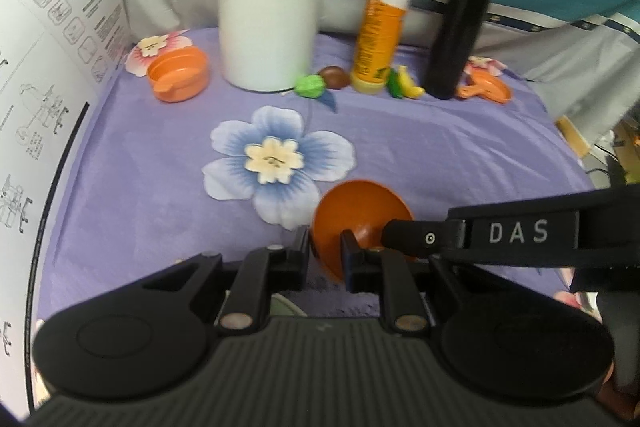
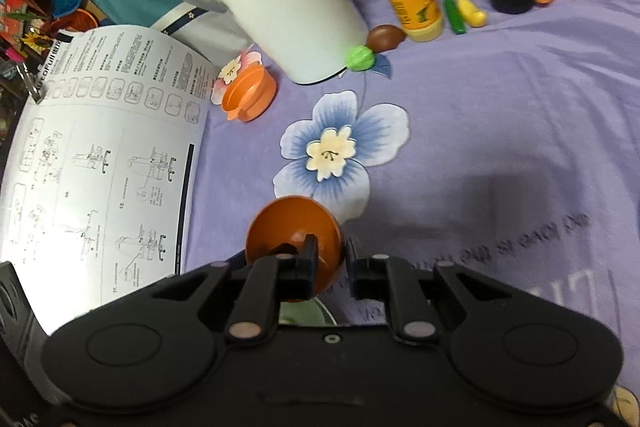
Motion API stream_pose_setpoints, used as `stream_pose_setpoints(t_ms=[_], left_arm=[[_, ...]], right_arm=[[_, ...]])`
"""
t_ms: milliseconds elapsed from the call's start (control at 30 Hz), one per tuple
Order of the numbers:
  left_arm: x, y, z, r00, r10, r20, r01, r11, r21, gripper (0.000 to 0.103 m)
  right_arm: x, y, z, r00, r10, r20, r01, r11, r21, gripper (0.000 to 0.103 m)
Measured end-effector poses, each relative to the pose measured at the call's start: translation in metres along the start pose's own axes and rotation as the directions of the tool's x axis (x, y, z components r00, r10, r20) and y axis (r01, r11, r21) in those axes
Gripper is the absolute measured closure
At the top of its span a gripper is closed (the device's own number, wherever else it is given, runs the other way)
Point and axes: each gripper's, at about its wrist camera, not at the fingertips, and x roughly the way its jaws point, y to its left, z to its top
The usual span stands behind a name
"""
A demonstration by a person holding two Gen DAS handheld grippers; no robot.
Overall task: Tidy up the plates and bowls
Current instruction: 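Carry the orange bowl and lower it into the clear bowl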
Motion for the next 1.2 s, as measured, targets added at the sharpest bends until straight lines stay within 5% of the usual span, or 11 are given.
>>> stream_pose_setpoints(t_ms=[500, 1200], left_arm=[[-0.021, -0.068, -0.041, 0.997, -0.056, -0.060, 0.062, 0.993, 0.099, 0.087], [0.003, -0.081, -0.061, 0.988, -0.036, -0.151, 0.054, 0.992, 0.116, 0.086]], right_arm=[[-0.073, -0.058, -0.044, 0.999, -0.024, 0.045, 0.022, 0.998, 0.062, 0.088], [-0.063, -0.080, -0.077, 0.999, -0.044, -0.030, 0.047, 0.993, 0.111, 0.086]])
